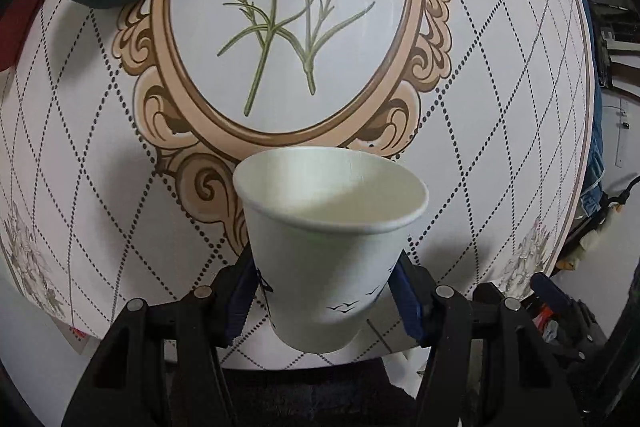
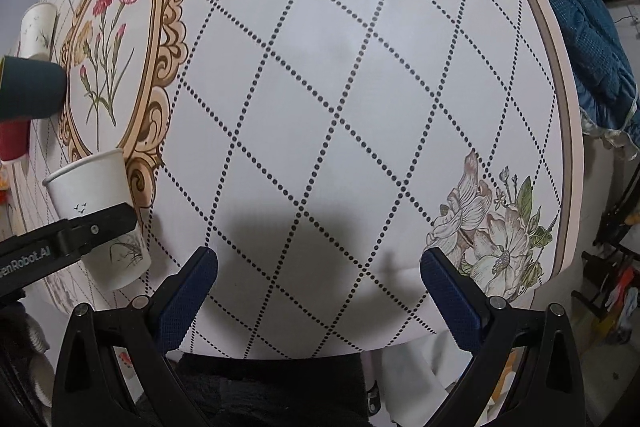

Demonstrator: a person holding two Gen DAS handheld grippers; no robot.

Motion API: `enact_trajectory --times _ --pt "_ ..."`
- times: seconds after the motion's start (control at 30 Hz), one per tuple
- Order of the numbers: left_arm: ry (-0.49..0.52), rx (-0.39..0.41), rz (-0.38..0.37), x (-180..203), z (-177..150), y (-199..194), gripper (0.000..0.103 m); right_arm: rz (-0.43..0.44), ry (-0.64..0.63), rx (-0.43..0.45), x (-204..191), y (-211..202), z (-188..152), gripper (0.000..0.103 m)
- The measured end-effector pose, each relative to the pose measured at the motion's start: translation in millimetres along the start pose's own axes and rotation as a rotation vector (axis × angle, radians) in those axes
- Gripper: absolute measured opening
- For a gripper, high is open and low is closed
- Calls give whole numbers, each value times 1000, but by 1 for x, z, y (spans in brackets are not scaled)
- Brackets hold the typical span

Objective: Flip cup upside down
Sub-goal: 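Lift the white paper cup with the left gripper toward the right gripper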

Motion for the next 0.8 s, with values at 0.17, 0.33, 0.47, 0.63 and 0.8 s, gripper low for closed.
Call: enact_trajectory --times 0.17,0.33,0.47,0.63,0.8 --pt "0 3 4 12 -3 16 60 -17 -1 4 -5 4 -6 103" --pt "-7 -2 28 7 -2 16 60 -21 -3 7 -3 1 -10 103" --pt "-3 2 44 16 -5 23 79 -20 -11 6 -4 -2 -6 103" --pt "0 18 41 24 -8 24 83 -18 -13 10 -7 -8 -9 103" --pt "1 20 41 33 -13 29 83 -17 -12 10 -3 -10 -7 103"
Point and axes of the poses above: each gripper's, at about its wrist camera, not at the fingertips, and y roughly the way its jaws point, x to its right, z to its top, the point moved 3 cm from there along y, roughly the way its jaws point, and after that the axes turned 4 degrees about z, right-handed, at the moved point
